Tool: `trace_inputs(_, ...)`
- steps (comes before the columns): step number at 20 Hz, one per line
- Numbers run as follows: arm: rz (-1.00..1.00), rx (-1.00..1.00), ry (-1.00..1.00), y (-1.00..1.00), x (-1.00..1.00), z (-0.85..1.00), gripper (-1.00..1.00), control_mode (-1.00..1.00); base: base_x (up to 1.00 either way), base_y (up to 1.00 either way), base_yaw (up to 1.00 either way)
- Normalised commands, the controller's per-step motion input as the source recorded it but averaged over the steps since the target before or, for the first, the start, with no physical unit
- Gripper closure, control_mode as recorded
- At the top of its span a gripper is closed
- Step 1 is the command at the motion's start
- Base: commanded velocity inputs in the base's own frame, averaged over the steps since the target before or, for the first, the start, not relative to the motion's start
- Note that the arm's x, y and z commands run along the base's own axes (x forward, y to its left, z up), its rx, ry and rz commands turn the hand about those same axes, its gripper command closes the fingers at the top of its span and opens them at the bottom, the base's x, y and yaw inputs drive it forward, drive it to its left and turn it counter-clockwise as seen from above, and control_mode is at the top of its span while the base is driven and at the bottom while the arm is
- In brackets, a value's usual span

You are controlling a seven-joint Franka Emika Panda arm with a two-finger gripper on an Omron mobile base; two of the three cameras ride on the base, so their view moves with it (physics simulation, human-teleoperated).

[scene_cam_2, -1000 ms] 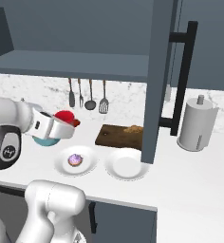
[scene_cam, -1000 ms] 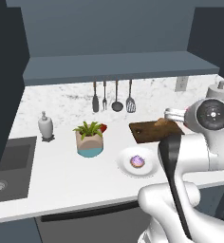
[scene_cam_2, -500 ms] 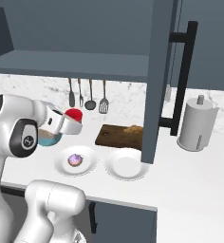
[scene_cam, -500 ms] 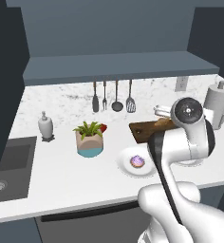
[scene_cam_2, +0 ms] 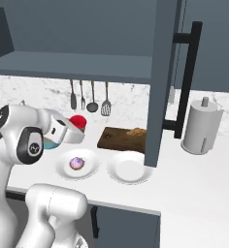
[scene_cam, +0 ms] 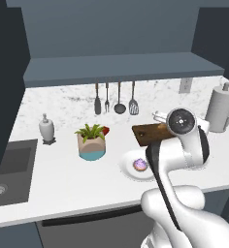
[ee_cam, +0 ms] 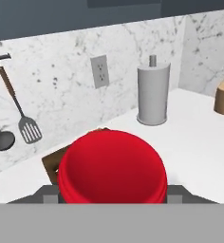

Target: From the different types of pastries on the counter, select a croissant and place it on the cutting board. Then retrieve a jar of jam from the cabinet and place it alongside the croissant on the cutting board.

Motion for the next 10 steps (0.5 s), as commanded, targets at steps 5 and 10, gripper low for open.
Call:
trace_inputs(5, -0.03, 0.01, -0.13, -0.11, 0.37, -0.13, 1.00, -1.00, 0.00, 0.00, 0.00)
trace_inputs(10, -0.04, 0.00, -0.10, -0.17, 0.40, -0.23, 1.00, -1.00, 0.00, 0.00, 0.00)
